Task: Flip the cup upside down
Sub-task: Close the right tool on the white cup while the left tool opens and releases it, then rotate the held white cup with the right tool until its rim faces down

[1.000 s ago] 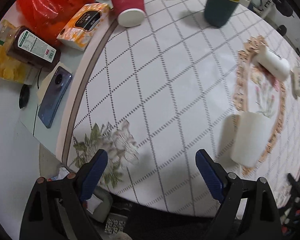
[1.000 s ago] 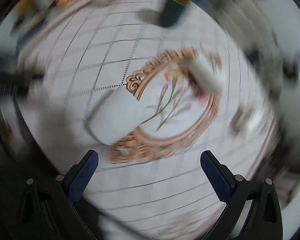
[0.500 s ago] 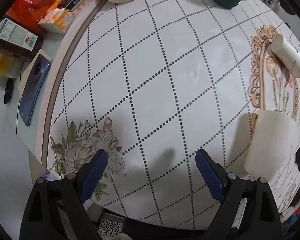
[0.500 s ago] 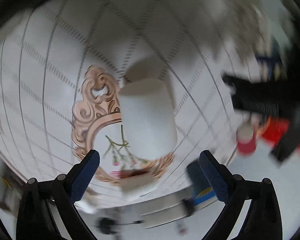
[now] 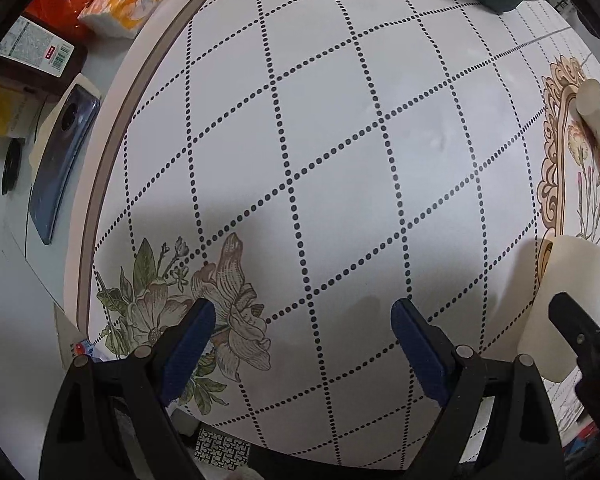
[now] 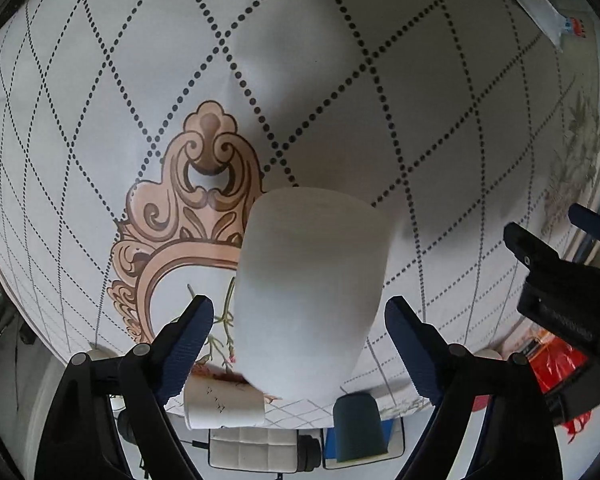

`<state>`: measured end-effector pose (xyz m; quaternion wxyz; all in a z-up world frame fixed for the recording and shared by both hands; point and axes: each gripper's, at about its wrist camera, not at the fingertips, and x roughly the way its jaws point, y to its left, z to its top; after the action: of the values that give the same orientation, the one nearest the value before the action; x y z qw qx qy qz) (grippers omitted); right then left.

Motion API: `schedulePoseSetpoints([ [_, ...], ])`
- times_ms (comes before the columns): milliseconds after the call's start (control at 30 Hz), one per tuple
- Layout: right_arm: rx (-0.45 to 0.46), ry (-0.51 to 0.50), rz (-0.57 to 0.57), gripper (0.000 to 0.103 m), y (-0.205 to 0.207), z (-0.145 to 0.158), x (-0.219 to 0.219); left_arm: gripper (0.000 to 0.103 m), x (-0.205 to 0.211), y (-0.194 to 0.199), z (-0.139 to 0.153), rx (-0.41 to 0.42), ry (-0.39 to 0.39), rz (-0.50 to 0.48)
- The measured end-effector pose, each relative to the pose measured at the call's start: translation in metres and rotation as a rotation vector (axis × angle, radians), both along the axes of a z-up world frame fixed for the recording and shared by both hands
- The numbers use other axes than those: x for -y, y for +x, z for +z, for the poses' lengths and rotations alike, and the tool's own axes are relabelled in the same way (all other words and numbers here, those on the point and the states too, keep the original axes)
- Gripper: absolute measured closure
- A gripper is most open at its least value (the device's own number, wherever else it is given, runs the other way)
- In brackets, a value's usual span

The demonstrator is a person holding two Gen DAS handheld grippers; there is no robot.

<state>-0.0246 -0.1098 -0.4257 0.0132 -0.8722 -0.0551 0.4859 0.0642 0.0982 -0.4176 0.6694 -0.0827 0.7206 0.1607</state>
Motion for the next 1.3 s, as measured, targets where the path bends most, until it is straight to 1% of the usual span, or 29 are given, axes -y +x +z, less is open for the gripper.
schedulePoseSetpoints([
  [167,-0.002,-0.010,0.006,0.023,0.008,-0.010,-0.003,0.013,-0.015,0.006,-0.003,-0.004,0.000,-0.006],
  [233,-0.005,-0.010,0.001,0.024,0.007,-0.014,-0.001,0.013,-0.014,0.006,-0.001,-0.003,0.001,-0.010],
  [267,-0.007,-0.011,-0.003,0.027,0.006,-0.015,-0.003,0.013,-0.012,0.009,0.000,-0.004,0.003,-0.012],
  [433,-0.018,-0.016,-0.016,0.028,0.015,-0.020,-0.005,0.013,-0.009,0.009,0.001,-0.007,0.006,-0.015],
  [467,-0.020,-0.017,-0.021,0.028,0.007,-0.020,-0.012,0.013,-0.006,0.013,0.002,-0.009,0.007,-0.016],
  [633,-0.032,-0.007,-0.050,0.029,0.008,-0.024,-0.017,0.013,-0.004,0.010,-0.001,-0.013,0.010,-0.024],
  [1000,-0.046,0.026,-0.093,0.030,0.008,-0.021,-0.015,0.013,0.007,0.012,0.007,-0.007,0.023,-0.045],
  [1133,-0.043,0.037,-0.141,0.030,0.010,-0.016,-0.019,0.013,0.009,0.010,0.009,-0.003,0.028,-0.049],
  [1300,-0.052,0.048,-0.287,0.030,0.018,-0.008,-0.034,0.013,0.017,0.010,0.012,-0.002,0.034,-0.060],
])
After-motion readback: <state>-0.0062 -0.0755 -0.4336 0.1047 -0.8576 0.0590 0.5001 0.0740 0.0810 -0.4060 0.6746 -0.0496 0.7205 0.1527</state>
